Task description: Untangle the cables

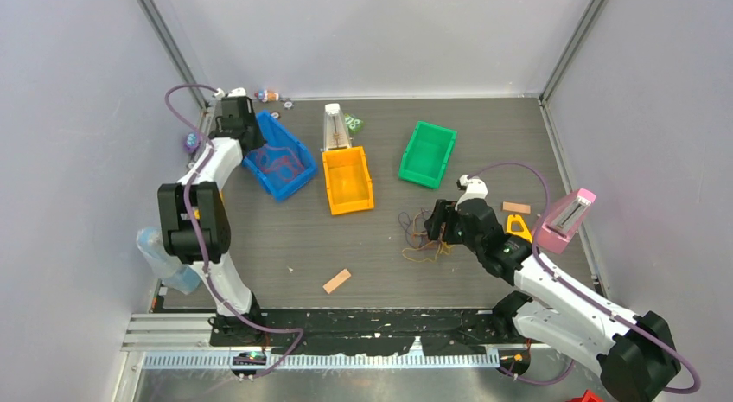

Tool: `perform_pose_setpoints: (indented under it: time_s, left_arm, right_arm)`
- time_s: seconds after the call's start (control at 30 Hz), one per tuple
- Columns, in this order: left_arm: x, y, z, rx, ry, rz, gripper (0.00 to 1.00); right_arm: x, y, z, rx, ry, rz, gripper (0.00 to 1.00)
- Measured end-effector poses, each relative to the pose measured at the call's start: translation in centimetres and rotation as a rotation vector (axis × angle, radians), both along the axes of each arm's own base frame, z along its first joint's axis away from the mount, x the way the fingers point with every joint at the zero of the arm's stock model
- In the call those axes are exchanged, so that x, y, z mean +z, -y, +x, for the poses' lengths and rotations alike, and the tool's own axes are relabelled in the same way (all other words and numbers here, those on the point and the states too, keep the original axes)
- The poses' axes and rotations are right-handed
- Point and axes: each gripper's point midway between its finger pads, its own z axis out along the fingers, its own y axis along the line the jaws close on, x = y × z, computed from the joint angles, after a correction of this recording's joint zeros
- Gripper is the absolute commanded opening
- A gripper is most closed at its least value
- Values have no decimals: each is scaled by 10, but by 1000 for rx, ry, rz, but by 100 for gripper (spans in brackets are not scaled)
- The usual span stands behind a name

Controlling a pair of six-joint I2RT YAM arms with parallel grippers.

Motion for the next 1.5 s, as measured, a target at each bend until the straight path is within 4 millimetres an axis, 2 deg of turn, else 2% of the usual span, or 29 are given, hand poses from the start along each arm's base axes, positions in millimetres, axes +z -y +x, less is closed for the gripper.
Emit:
perform_pose_setpoints:
  time_s: [0.07,0.1,0.17,0.2,0.27,0.43,0.57,0.67,0.73,0.8,0.83,0.9,0.97,1.03,1.1,1.13,1.2,1.3,1.37,1.5]
  left_arm:
    - [-19,-5,-5,40,-109,2,34]
    - [-23,-6,-6,48,-136,6,47]
    - [-26,-8,-7,63,-190,10,71]
    - [-23,-9,-7,68,-203,16,79]
    - [-14,-11,-9,87,-216,31,87]
    - [15,-10,-12,92,-225,69,98]
    - [32,10,-26,45,-232,71,100]
    - [47,44,-50,-47,-188,47,100]
    - [52,68,-71,-116,-143,12,99]
    - [54,97,-99,-213,-104,-56,97]
    - [57,112,-110,-267,-73,-96,96]
    - [61,135,-127,-350,-27,-161,95]
    - [64,162,-140,-448,15,-220,95]
    - [63,196,-154,-570,36,-263,95]
    - [58,233,-174,-709,37,-305,95]
    - [54,249,-184,-770,32,-322,95]
    - [44,274,-207,-877,16,-353,95]
    - [27,290,-227,-956,-4,-384,93]
    - [16,292,-233,-969,-24,-402,90]
    - [3,293,-239,-982,-47,-425,89]
  right_arm:
    - [0,0,0,2,0,1,72]
    - [0,-1,0,3,0,2,72]
    - [1,-1,0,4,2,4,72]
    - [1,-1,0,4,3,4,72]
    - [2,0,0,5,6,2,72]
    - [-5,7,-2,-14,-21,-35,74]
    - [-14,20,1,-76,-77,-95,75]
    - [-20,27,3,-107,-103,-118,73]
    - [-26,29,3,-113,-123,-130,69]
    - [-36,28,2,-102,-162,-145,54]
    - [-38,26,1,-89,-172,-144,41]
    - [-54,19,-4,-47,-234,-150,28]
    - [-60,5,-8,16,-269,-110,18]
    - [-60,-17,-12,104,-281,-27,16]
    - [-54,-41,-19,194,-278,57,29]
    - [-48,-55,-24,252,-270,98,52]
    - [-32,-80,-35,361,-242,166,69]
    - [-6,-96,-46,447,-187,205,76]
    - [14,-94,-43,441,-134,211,76]
    - [40,-83,-33,400,-58,195,76]
